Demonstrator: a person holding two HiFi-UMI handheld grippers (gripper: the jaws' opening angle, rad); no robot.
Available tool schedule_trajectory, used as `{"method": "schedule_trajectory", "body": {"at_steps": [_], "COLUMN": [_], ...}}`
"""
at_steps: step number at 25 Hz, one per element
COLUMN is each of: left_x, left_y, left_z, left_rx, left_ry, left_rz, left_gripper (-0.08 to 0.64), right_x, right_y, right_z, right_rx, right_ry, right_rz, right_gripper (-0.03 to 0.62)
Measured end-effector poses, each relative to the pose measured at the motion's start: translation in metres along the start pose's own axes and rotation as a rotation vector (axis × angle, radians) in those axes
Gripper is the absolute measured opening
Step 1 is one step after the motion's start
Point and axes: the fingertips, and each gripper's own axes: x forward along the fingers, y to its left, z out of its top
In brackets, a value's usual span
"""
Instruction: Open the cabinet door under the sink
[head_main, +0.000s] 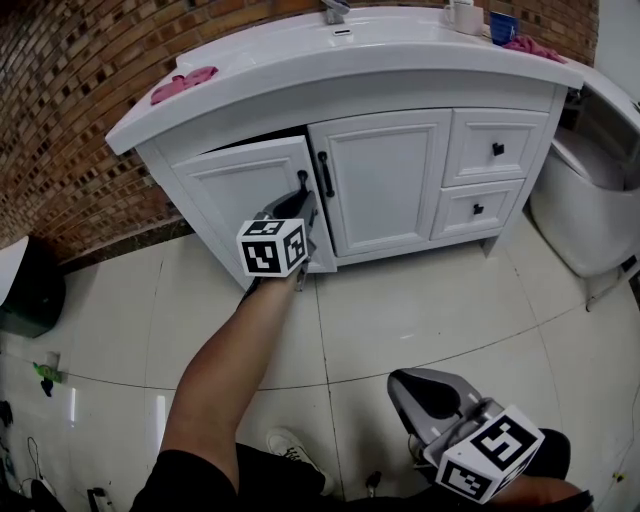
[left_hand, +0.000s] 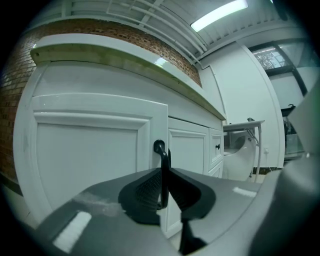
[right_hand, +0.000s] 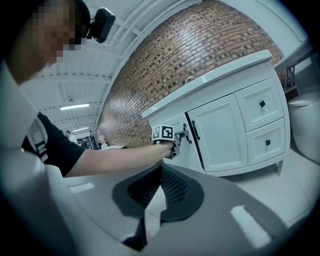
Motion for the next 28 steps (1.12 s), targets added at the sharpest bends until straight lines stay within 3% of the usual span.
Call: {"method": "schedule_trajectory", "body": {"at_steps": [28], "left_x": [-0.095], "left_y": [-0.019], "left_z": [-0.019], "left_rx": [-0.001], "left_ry": [-0.022], "left_rz": [-0.050], "left_gripper": [0.043], "right_x": [0.008], "right_y": [0.030], "right_z": [-0.014], "right_rx": [-0.097], "right_ry": [0.027], "right_rz": [0.014], "right_gripper": [0.008]}}
